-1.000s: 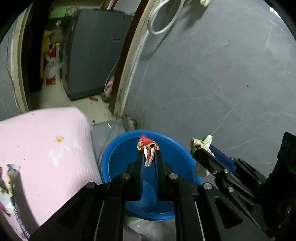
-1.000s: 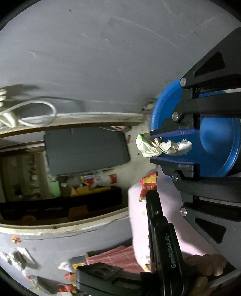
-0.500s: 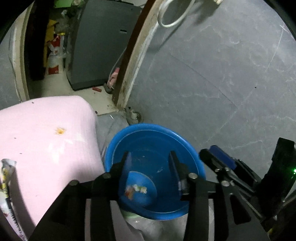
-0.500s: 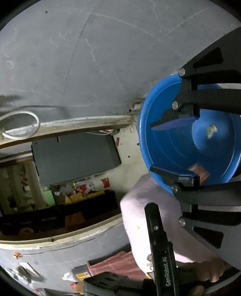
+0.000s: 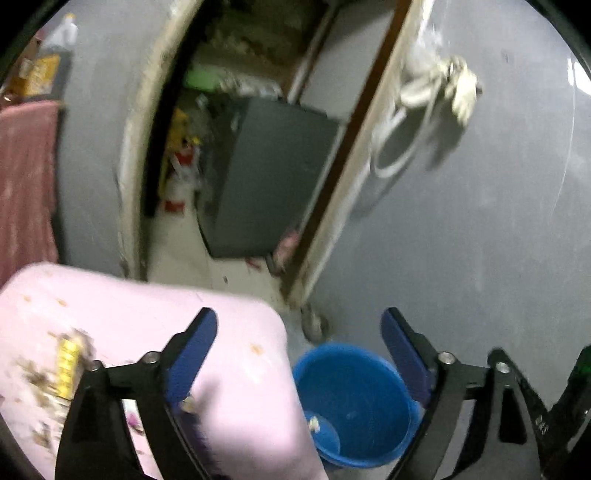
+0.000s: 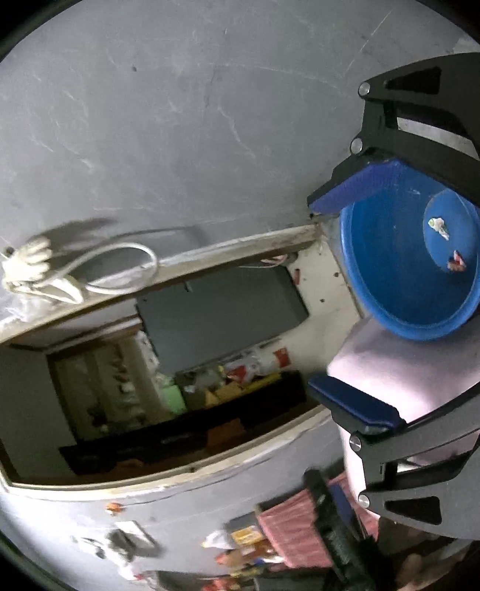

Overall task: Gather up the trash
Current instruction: 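Move both open tools back over the trash pile on the table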

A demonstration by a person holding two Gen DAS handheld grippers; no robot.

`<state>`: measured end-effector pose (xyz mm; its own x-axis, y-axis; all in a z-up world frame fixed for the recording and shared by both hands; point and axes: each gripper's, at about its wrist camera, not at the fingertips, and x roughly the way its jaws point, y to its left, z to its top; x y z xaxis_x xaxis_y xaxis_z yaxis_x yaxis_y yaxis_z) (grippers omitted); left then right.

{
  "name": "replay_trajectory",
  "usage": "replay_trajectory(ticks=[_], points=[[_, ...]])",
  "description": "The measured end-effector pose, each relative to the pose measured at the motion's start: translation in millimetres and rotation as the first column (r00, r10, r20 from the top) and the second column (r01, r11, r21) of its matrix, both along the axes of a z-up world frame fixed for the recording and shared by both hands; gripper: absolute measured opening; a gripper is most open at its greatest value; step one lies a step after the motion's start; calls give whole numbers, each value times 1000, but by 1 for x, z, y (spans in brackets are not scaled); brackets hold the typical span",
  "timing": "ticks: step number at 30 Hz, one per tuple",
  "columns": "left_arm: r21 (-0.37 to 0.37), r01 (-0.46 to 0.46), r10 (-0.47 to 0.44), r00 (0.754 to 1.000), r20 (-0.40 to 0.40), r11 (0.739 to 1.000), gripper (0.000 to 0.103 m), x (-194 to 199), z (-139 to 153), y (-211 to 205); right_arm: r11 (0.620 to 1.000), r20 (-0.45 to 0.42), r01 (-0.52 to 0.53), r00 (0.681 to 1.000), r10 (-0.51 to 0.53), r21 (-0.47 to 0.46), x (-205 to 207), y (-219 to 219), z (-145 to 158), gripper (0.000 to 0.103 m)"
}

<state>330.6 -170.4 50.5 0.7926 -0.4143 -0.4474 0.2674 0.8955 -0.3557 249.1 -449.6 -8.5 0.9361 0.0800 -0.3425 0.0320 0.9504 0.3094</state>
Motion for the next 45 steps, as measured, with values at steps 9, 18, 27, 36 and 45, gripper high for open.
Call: replay_trajectory(ticks=[9,18,27,36,45], points=[[19,-92,90,991,96,996,98,-46,35,49,992,26,-80,996,83,-96,-15,37,44,103],[39,-221,213,966,146,975,101,-103,36,97,983,117,-132,982,148,-128,-49,81,74,103],[91,-335,318,934,166,938,101,-147,26,148,969,216,-189,951,220,-156,-76,133,85,103],[155,-417,379,898,225,896,101,-174,18,182,949,278,-239,916,290,-204,-93,184,77,103],[218,-422,375,899,228,880,101,-177,-21,196,932,225,-273,918,326,-237,-85,215,41,103]])
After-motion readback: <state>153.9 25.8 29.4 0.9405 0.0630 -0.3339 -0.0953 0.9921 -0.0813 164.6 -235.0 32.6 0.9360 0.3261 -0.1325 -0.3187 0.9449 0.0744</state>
